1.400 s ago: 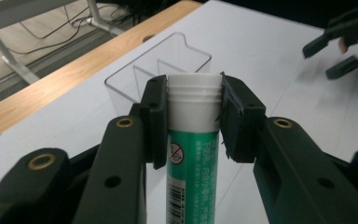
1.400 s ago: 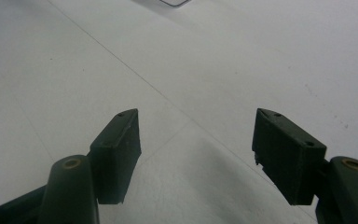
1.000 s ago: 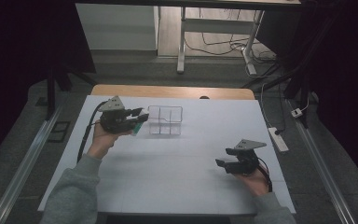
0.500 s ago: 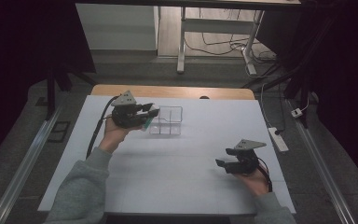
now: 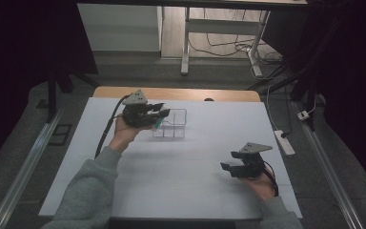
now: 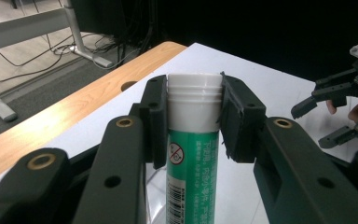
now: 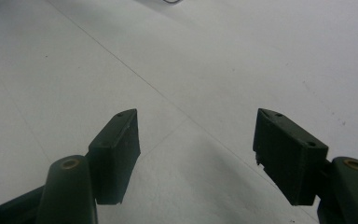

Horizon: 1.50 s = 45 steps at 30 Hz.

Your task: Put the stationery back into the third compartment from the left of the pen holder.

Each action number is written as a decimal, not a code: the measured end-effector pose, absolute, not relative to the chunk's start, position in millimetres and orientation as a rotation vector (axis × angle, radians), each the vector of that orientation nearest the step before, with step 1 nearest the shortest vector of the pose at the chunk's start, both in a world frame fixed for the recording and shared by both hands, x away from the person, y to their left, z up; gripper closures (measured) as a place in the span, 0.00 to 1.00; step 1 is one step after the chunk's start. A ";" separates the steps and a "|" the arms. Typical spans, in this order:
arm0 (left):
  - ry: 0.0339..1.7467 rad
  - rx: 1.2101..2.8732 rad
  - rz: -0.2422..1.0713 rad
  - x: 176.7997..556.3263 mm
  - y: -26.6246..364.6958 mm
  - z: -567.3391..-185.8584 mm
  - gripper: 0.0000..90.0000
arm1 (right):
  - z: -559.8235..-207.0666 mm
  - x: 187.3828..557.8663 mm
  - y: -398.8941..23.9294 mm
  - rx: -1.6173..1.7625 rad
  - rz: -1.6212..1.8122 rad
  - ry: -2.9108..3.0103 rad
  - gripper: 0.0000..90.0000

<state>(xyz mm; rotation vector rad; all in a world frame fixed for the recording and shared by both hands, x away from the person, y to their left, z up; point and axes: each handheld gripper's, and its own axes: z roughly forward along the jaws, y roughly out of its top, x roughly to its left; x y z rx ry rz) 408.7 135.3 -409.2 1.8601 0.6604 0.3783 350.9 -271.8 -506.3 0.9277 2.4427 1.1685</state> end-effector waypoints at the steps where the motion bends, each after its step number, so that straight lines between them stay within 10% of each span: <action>1: 0.659 1.857 0.376 409.7 133.9 -408.7 0.72 | -506.2 350.9 -271.9 0.928 1.165 2.444 0.35; 45: 0.697 1.825 0.346 460.5 78.8 -423.3 0.71 | -508.3 351.5 -270.6 0.928 1.150 2.457 0.35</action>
